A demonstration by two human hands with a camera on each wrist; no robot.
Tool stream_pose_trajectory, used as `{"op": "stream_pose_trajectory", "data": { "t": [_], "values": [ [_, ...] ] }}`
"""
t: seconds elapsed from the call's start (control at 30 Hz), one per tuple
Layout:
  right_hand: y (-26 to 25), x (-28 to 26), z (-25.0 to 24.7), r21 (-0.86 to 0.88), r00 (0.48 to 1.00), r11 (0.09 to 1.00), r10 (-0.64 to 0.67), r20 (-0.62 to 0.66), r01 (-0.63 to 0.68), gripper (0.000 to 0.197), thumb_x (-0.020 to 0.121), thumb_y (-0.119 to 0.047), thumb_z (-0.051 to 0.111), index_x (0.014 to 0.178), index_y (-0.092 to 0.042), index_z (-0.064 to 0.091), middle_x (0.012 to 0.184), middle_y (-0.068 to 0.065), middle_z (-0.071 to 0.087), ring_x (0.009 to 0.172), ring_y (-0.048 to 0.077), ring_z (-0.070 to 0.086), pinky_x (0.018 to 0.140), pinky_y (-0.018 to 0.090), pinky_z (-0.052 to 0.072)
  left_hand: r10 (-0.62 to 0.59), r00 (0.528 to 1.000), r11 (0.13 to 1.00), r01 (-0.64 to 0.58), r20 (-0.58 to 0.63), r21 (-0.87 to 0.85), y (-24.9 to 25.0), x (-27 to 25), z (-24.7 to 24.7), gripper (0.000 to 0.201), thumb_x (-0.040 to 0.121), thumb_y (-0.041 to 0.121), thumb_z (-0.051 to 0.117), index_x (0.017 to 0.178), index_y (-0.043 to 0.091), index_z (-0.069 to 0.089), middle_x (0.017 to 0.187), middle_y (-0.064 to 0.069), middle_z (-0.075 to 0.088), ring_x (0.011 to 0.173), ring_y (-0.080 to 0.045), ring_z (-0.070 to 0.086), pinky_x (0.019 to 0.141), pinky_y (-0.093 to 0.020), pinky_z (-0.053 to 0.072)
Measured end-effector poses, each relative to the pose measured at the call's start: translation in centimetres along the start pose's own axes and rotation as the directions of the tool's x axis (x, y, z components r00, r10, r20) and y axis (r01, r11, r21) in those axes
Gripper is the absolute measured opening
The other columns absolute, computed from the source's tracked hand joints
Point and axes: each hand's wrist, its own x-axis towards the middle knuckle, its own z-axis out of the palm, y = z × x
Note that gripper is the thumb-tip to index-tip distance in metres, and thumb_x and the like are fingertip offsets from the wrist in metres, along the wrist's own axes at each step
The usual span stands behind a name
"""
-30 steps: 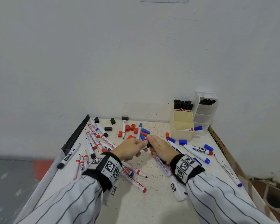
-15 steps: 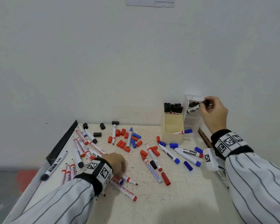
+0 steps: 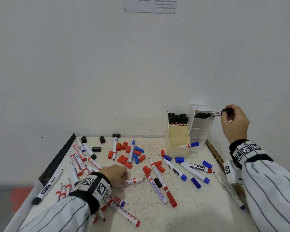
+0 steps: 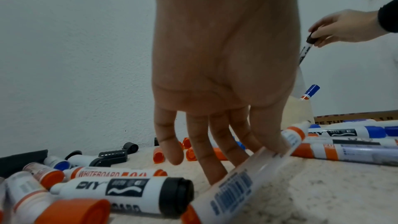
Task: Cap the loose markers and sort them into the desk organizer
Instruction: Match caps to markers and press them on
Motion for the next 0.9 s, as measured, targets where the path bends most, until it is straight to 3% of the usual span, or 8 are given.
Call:
{"op": "stream_pose_trajectory", "data": {
  "t": [0.07, 0.2, 0.37, 0.57, 0.67, 0.73, 0.9],
  "values": [
    [0.4, 0.1, 0.8, -0.038, 0.999, 0.999, 0.013, 0.042, -0.012, 0.025, 0.085, 0.000, 0.055, 0.109, 0.003, 0.060, 0.102, 0.022, 0.060, 0.084, 0.031, 0.059, 0.078, 0.024, 0.044, 0.015, 1.000, 0.999, -0.016, -0.008, -0.029, 0.0, 0.4, -0.2, 0.024, 0.092, 0.030, 0.052, 0.116, 0.023, 0.054, 0.120, 0.003, 0.057, 0.104, -0.012, 0.053, 0.098, -0.028, 0.043],
    [1.4, 0.3, 2.4, -0.077, 0.977, 0.988, 0.146, 0.156, -0.135, 0.029, 0.083, 0.000, 0.059, 0.112, -0.003, 0.058, 0.100, 0.019, 0.061, 0.080, 0.028, 0.057, 0.079, 0.031, 0.044, 0.044, 0.999, 0.996, -0.044, -0.006, -0.072, 0.1, 0.8, -0.5, 0.027, 0.095, 0.029, 0.047, 0.121, 0.020, 0.050, 0.122, 0.001, 0.055, 0.106, -0.012, 0.052, 0.094, -0.024, 0.041],
    [2.5, 0.1, 4.2, -0.066, 0.958, 0.974, 0.225, 0.178, -0.216, 0.020, 0.085, 0.004, 0.053, 0.103, -0.001, 0.062, 0.103, 0.019, 0.064, 0.076, 0.030, 0.060, 0.077, 0.026, 0.040, 0.062, 0.998, 0.992, -0.062, -0.001, -0.112, -0.2, 1.3, -0.4, 0.025, 0.096, 0.031, 0.046, 0.117, 0.020, 0.050, 0.120, 0.001, 0.055, 0.095, -0.009, 0.048, 0.086, -0.021, 0.039],
    [2.7, 0.0, 4.5, -0.088, 0.965, 0.976, 0.210, 0.155, -0.199, 0.028, 0.086, 0.010, 0.044, 0.105, 0.001, 0.063, 0.100, 0.022, 0.065, 0.089, 0.036, 0.060, 0.077, 0.027, 0.040, 0.061, 0.998, 0.983, -0.066, -0.034, -0.170, -0.4, 1.5, -0.3, 0.024, 0.096, 0.032, 0.045, 0.116, 0.020, 0.050, 0.105, 0.006, 0.052, 0.094, -0.009, 0.052, 0.084, -0.020, 0.041],
    [2.7, -0.2, 4.6, -0.074, 0.966, 0.978, 0.207, 0.152, -0.197, 0.026, 0.087, 0.007, 0.045, 0.106, 0.000, 0.061, 0.101, 0.021, 0.065, 0.088, 0.037, 0.061, 0.076, 0.032, 0.045, 0.056, 0.992, 0.971, -0.080, -0.111, -0.224, -0.6, 1.7, -0.3, 0.017, 0.096, 0.033, 0.046, 0.107, 0.022, 0.049, 0.103, 0.006, 0.054, 0.082, -0.007, 0.056, 0.072, -0.015, 0.046],
    [2.7, -0.4, 4.7, -0.078, 0.963, 0.976, 0.215, 0.165, -0.205, 0.029, 0.087, 0.006, 0.043, 0.110, -0.002, 0.058, 0.104, 0.021, 0.064, 0.091, 0.037, 0.060, 0.082, 0.038, 0.047, 0.036, 0.987, 0.958, -0.080, -0.159, -0.277, -0.7, 1.7, -0.3, 0.014, 0.096, 0.033, 0.046, 0.105, 0.022, 0.048, 0.098, 0.005, 0.055, 0.070, -0.005, 0.054, 0.062, -0.014, 0.046],
    [2.2, -0.7, 4.5, -0.112, 0.956, 0.974, 0.214, 0.202, -0.195, 0.033, 0.088, 0.006, 0.040, 0.117, 0.000, 0.056, 0.115, 0.021, 0.060, 0.107, 0.036, 0.054, 0.092, 0.035, 0.040, -0.111, 0.959, 0.841, -0.048, -0.259, -0.539, -0.7, 1.5, -0.4, 0.029, 0.096, 0.030, 0.047, 0.122, 0.017, 0.049, 0.101, 0.001, 0.057, 0.065, -0.006, 0.056, 0.053, -0.014, 0.046]
  ]
}}
